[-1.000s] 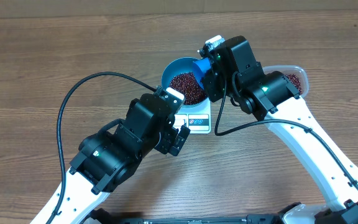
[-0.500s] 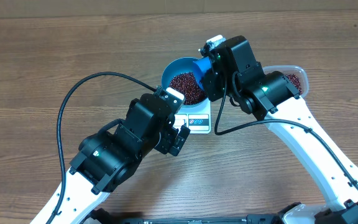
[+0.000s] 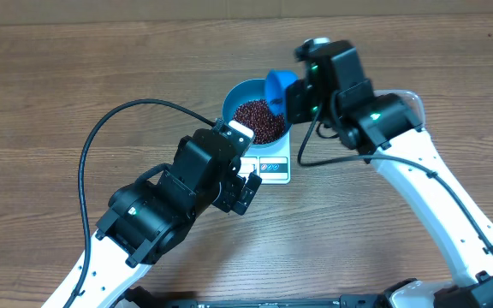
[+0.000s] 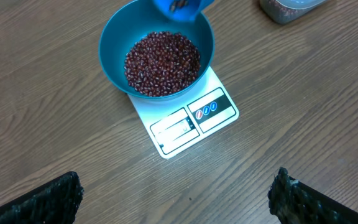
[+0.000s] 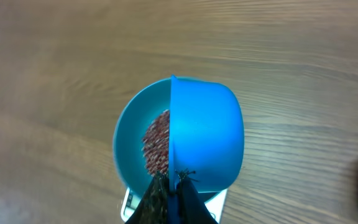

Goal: Scoop item into bowl and weigh 150g on scale
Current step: 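Carry the blue scoop right to the clear bean tub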

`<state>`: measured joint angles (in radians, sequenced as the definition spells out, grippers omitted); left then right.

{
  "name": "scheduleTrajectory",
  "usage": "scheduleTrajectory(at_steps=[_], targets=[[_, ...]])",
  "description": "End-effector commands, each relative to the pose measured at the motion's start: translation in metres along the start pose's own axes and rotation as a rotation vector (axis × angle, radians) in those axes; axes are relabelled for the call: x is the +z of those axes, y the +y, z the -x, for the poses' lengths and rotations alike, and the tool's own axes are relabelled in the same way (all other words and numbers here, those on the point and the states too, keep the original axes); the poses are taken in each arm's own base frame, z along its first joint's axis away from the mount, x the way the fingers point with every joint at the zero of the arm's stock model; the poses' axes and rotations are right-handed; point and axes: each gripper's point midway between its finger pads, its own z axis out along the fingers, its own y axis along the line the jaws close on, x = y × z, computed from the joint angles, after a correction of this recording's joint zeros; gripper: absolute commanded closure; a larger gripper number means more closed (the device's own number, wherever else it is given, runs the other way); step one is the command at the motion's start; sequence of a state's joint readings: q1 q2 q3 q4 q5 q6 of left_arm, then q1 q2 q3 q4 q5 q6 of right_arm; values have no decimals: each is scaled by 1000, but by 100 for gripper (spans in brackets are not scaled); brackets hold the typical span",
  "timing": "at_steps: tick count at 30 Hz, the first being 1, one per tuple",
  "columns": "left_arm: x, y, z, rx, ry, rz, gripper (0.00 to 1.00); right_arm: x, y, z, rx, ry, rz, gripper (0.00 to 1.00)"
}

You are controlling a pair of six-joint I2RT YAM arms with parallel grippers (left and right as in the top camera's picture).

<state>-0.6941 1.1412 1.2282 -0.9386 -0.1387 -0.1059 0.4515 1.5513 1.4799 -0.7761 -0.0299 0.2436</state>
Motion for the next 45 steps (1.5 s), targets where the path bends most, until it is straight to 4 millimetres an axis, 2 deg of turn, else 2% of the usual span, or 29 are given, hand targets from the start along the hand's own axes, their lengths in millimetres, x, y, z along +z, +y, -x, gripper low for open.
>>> scheduleTrajectory(at_steps=[1, 7, 13, 20, 23, 32, 37, 45], targets=[[4, -2, -4, -13, 16, -10, 0, -9, -30, 23, 196, -65, -38, 96], [4, -2, -4, -13, 16, -10, 0, -16, -83, 35, 325, -98, -103, 96], [4, -2, -4, -13, 16, -10, 1, -29, -135, 37, 377, -116, -193, 96], [4, -2, -4, -13, 16, -10, 0, -62, -182, 42, 333, -166, -280, 96], [4, -2, -4, -13, 16, -10, 1, -78, -198, 39, 296, -166, -331, 96], [4, -2, -4, -13, 15, -10, 0, -98, -229, 7, 46, 1, -544, 96], [4, -2, -4, -13, 15, -10, 0, -112, -245, 1, -32, 58, -713, 96], [4, -2, -4, -13, 15, -10, 0, -109, -234, 9, -77, 36, -732, 96]])
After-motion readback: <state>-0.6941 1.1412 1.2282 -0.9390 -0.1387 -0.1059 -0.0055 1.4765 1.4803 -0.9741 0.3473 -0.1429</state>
